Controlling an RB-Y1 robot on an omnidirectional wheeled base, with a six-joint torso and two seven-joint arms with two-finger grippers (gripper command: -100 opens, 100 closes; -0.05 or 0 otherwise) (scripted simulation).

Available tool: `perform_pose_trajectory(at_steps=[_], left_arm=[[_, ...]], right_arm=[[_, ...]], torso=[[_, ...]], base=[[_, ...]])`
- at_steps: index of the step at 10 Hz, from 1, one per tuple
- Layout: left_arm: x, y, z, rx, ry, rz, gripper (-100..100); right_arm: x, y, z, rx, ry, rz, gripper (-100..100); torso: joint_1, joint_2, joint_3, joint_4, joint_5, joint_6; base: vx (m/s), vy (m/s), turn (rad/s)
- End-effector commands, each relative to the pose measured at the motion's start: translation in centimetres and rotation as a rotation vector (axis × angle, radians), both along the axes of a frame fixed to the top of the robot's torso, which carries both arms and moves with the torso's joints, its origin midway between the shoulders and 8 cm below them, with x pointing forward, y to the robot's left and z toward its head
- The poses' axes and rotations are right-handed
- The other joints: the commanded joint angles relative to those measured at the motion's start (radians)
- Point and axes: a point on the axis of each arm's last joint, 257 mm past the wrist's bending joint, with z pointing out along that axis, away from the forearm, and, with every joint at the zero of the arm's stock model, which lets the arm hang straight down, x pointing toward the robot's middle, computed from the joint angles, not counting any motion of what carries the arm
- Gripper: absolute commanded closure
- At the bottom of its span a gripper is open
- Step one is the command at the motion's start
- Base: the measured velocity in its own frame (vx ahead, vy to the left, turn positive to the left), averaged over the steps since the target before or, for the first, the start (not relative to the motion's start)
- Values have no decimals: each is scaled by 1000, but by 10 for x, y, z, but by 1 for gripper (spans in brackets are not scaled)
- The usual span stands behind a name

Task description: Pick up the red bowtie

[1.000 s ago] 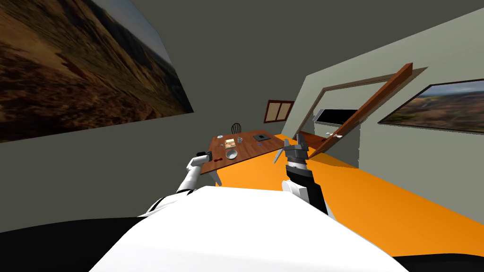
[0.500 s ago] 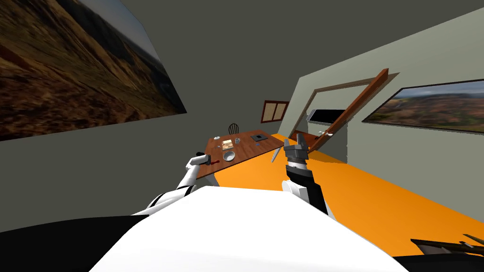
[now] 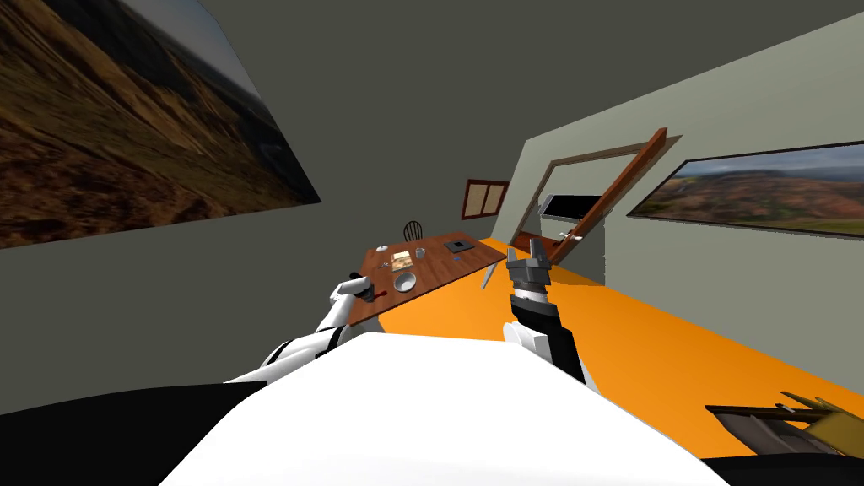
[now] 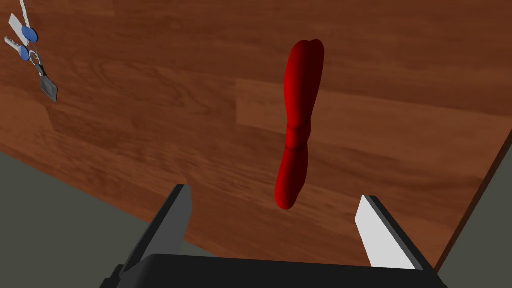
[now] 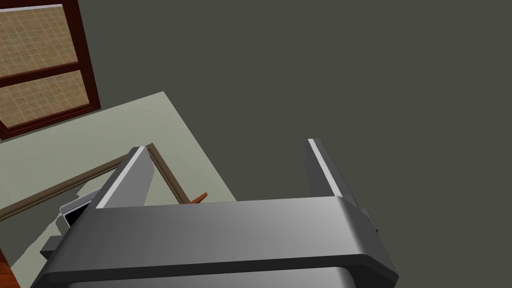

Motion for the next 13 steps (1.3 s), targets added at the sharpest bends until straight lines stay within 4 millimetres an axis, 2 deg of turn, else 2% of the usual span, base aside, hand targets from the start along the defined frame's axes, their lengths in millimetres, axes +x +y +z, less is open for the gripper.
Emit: perform_pose_trajectory(at_steps=[1, 3, 4, 5, 10, 11, 12, 13], left_arm=[[-13, 1, -7, -27, 64, 20, -100], [-34, 0, -19, -61, 140, 40, -100], [-36, -2, -20, -66, 151, 40, -100], [-51, -2, -25, -91, 205, 56, -100], [-91, -5, -34, -159, 350, 102, -100], [-96, -5, -34, -167, 367, 108, -100], [-91, -4, -33, -160, 352, 102, -100], [-91, -5, -33, -162, 356, 104, 0]], right_arm=[[0, 0, 0, 0, 0, 0, 0], [0, 0, 0, 0, 0, 0, 0], [0, 0, 0, 0, 0, 0, 0], [0, 0, 0, 0, 0, 0, 0], [0, 0, 0, 0, 0, 0, 0], [0, 0, 0, 0, 0, 0, 0], [0, 0, 0, 0, 0, 0, 0], [0, 0, 0, 0, 0, 0, 0]], torso=[[0, 0, 0, 0, 0, 0], [0, 0, 0, 0, 0, 0], [0, -1, 0, 0, 0, 0], [0, 0, 0, 0, 0, 0], [1, -2, -1, 0, 0, 0], [1, -3, -1, 0, 0, 0], [2, -3, -2, -1, 0, 0], [1, 0, 0, 0, 0, 0]], base=[[48, 6, -98], [49, 7, -75], [44, 8, -51], [43, 6, -105], [62, 15, -75], [86, 40, -61], [36, 21, -14], [7, 4, 2]])
